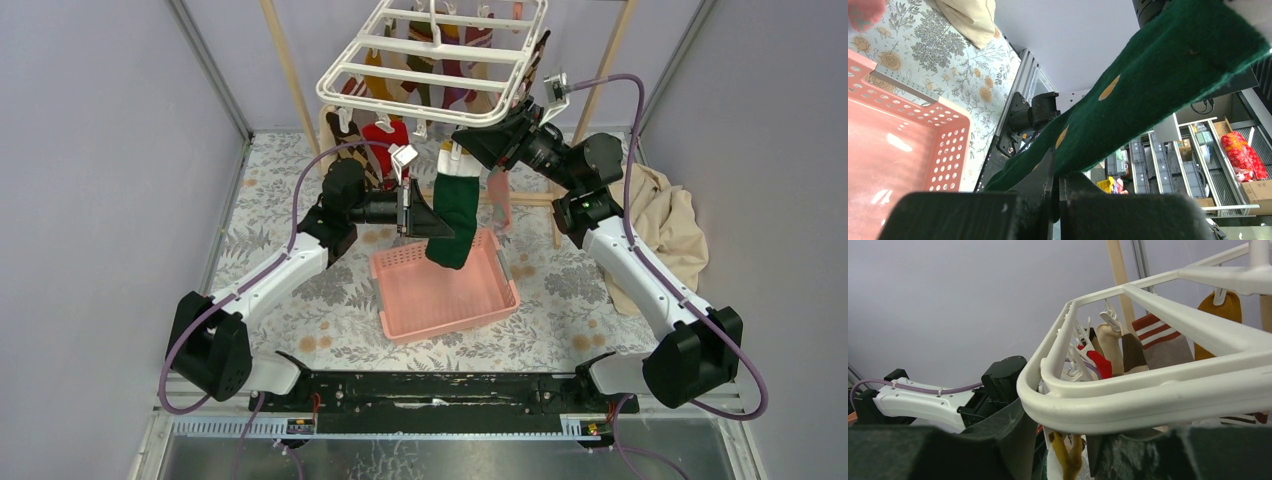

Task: Remove the socks clipped to the hanger
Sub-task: Remove the sock from the hanger.

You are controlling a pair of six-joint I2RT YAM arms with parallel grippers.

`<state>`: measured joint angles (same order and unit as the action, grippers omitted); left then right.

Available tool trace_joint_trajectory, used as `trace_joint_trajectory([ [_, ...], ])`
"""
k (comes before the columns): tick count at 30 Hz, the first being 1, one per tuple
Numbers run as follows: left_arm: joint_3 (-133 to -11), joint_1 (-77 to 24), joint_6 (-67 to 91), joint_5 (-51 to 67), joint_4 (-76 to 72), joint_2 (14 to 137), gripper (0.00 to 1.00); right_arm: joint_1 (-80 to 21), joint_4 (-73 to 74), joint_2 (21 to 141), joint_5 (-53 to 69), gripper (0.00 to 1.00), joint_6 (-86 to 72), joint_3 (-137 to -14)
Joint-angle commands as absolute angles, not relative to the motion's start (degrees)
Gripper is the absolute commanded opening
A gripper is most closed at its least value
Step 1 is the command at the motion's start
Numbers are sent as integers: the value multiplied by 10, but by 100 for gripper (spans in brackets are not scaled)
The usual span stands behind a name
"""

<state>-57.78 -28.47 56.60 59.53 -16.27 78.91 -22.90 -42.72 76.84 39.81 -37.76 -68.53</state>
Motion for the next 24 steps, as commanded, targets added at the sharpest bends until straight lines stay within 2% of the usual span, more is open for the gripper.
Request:
trace_joint_trajectory([
  [1, -594, -288, 550, 596, -160, 791, 1, -232, -430, 755, 396, 37, -365, -720],
  [6, -592, -287, 541, 593, -147, 786, 1, -232, -414, 754, 391, 20, -358, -722],
  [9, -584, -287, 534, 592, -138, 780, 1, -232, -407, 752, 388, 16, -356, -725],
  [12, -576, -287, 534, 591, -138, 774, 1, -232, -405, 752, 388, 17, -354, -724],
  [15, -566, -288, 533, 589, -137, 768, 0, -232, -397, 749, 387, 27, -352, -722],
  [18, -551, -289, 532, 585, -138, 762, 0, -232, -392, 745, 387, 56, -352, -709],
  [21, -535, -290, 527, 579, -136, 757, 0, -232, -385, 732, 376, 78, -344, -686],
  [22, -529, -290, 525, 576, -134, 756, 0, -232, -379, 727, 372, 84, -340, -678],
  [24, -520, -291, 517, 567, -124, 754, 0, -232, -363, 715, 365, 87, -331, -662],
])
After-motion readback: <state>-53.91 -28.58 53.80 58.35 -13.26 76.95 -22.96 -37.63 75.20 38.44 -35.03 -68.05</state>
